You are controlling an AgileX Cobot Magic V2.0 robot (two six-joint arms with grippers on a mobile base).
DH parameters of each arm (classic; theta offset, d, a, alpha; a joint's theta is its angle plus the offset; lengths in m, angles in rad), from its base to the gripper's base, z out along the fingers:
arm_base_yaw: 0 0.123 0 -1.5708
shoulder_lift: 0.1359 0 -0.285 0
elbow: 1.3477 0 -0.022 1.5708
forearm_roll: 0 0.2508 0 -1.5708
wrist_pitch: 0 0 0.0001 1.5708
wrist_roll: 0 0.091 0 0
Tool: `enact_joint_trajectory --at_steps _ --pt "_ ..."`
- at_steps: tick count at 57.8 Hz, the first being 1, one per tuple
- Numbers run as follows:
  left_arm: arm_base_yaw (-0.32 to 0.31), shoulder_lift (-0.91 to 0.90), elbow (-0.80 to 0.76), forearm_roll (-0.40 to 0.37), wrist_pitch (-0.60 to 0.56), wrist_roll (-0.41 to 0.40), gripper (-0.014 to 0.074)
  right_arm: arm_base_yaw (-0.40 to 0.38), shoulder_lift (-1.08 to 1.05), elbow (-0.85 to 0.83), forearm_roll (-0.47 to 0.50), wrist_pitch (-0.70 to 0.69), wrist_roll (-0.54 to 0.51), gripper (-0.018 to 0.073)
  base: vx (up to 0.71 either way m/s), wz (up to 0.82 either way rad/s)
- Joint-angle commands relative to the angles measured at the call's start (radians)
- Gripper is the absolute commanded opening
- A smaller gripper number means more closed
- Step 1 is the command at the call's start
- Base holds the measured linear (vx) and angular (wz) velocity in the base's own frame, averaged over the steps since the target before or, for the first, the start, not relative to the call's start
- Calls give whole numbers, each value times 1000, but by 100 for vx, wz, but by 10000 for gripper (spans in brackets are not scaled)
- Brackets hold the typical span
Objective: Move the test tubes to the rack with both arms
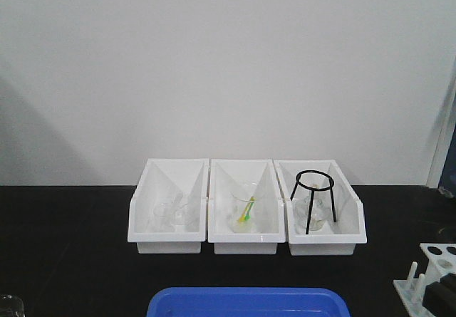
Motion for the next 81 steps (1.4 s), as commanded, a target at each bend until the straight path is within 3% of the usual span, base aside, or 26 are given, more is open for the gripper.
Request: enact_joint_trajectory --at_steps 1,15,23,31,34,42,51,57,62,66,81 --pt "2 9 -26 1 -89 -5 -14 0 8 -30 -8 -82 -3 -8 0 0" --pt "2 9 -26 3 -89 -2 -15 0 8 -30 -8 -82 -3 -8 0 0" --pt "2 8 -22 11 -87 77 -15 0 8 -30 -8 -82 -3 -8 0 0" --pt "2 -2 -21 -78 -59 107 -15 0 8 -30 -8 -82 -3 -8 0 0" --pt "10 -10 -20 -107 -36 161 -15 0 8 -30 -8 -82 -3 -8 0 0" --pt "107 -75 56 -131 -30 288 -15 0 8 -30 -8 -82 -3 -8 0 0" --pt "261 -253 228 -132 -45 286 -15 0 8 -30 -8 -82 -3 -8 0 0" --pt "332 -387 341 -132 -44 286 -15 0 8 -30 -8 -82 -3 -8 0 0" --pt "361 -481 422 -137 -44 282 -15 0 8 -30 -8 -82 -3 -8 0 0" --pt "362 -464 414 -111 28 283 -15 0 8 -30 -8 -80 -3 -8 0 0" --pt "362 -470 416 -107 32 280 -15 0 8 -30 -8 -78 -3 -8 0 0"
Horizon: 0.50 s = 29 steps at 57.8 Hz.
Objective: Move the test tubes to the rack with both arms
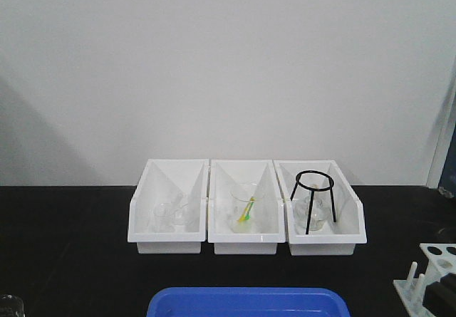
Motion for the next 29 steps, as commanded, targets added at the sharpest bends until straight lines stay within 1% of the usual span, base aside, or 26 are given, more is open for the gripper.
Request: enact_joint_trajectory --at_steps 1,29 --pt "3 -20 29 -12 -76 -7 -15 0 8 -30 -8 -78 -3 -8 0 0" --pt "3 -20 28 -9 -71 -6 -15 0 8 -30 -8 -79 -3 -8 0 0"
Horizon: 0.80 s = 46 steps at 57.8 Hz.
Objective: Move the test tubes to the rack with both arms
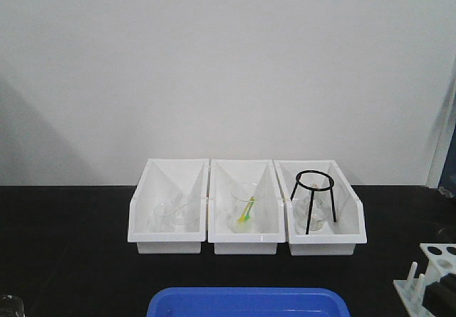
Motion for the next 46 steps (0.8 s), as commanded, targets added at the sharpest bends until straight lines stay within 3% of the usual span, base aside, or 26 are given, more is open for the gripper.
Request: enact_joint_trajectory --at_steps 1,26,36,41,46 --pt "3 -20 27 -6 -74 -6 -15 0 8 -30 -8 -79 -3 -8 0 0" --pt "3 -20 27 -6 -74 -6 -15 0 9 -30 -15 -78 -10 -8 0 0" --pt "3 -20 27 -6 -74 -6 -15 -5 7 14 41 -92 -69 -8 0 0" --pt "3 -20 27 -6 -74 -6 -15 -51 -17 83 120 -121 -113 -8 0 0" --pt "3 -20 27 -6 -74 -6 -15 -156 -56 175 211 -152 -127 -8 0 0"
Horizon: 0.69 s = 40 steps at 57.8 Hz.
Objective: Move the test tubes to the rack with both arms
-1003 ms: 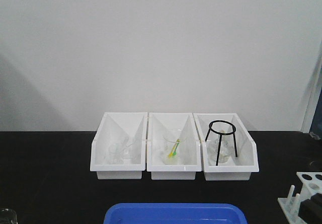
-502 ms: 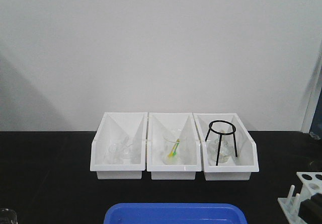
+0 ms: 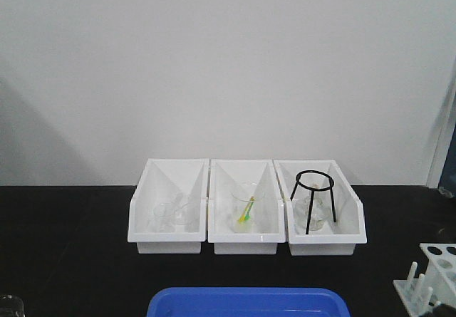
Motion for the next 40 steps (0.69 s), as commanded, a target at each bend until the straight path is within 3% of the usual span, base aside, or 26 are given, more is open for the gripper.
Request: enact_joint_trajectory --at_steps 1,8,19,26,40 --pt "3 -20 27 -6 -77 -6 -15 -99 -42 55 89 -110 -34 -8 0 0" --pt "3 -20 27 -6 -77 -6 -15 -251 -162 205 93 -168 -68 -8 0 0" --pt "3 -20 27 -6 -77 -6 -15 -380 -403 398 109 -255 -111 -8 0 0" --pt "3 -20 27 -6 -77 -6 -15 -417 -519 393 131 -170 -137 -8 0 0" --pt "3 -20 27 -6 -76 -6 -15 -425 -516 393 126 -178 -142 -8 0 0"
